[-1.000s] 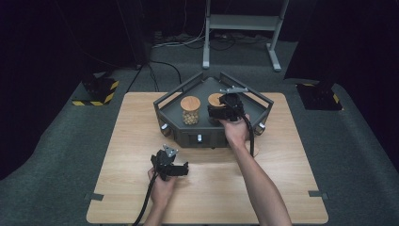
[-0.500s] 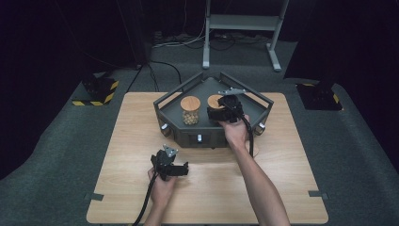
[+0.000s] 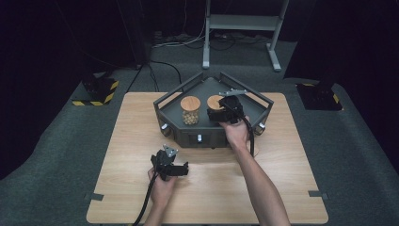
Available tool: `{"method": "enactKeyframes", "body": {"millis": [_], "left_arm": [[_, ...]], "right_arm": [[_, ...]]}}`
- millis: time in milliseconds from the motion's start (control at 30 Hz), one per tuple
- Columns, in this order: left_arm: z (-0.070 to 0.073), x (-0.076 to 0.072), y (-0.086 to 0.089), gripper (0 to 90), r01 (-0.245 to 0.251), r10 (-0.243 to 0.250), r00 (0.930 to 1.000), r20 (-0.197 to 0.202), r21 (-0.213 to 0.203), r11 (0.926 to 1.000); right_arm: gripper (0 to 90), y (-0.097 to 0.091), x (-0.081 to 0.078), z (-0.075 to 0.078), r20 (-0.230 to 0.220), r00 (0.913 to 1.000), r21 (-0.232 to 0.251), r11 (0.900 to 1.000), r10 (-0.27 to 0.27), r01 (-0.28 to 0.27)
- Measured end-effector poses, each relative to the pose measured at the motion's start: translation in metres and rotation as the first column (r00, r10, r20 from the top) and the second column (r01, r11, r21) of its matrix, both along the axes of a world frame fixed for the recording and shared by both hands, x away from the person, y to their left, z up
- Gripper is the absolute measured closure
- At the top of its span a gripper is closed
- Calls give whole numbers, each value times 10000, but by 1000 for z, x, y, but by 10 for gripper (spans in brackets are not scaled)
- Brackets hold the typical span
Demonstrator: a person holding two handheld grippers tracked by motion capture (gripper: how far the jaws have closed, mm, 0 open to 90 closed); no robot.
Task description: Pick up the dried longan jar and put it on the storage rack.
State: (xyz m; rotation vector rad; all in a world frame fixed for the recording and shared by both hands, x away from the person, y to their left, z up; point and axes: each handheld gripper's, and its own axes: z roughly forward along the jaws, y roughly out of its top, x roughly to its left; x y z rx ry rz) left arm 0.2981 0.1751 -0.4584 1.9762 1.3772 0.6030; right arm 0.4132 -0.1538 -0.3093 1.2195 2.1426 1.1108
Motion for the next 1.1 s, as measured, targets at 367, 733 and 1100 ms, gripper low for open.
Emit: {"method": "enactKeyframes", "body": {"millis": [367,733,1100], "left_arm": [[0,0,0,15,3,-3,10000,-1,4,10000],[0,0,0,15,7,-7,10000,3,9,10000],[0,0,0,15,-2,2,10000,3,1,10000]], "right_arm": [[235,-2,2,-1,-62,10000,105,9999,40,-39],[169,-6,3,-2,-121,9999,396,9992,87,-82],[122,-19,2,1,-113,9994,929,9952,320,-308]]}}
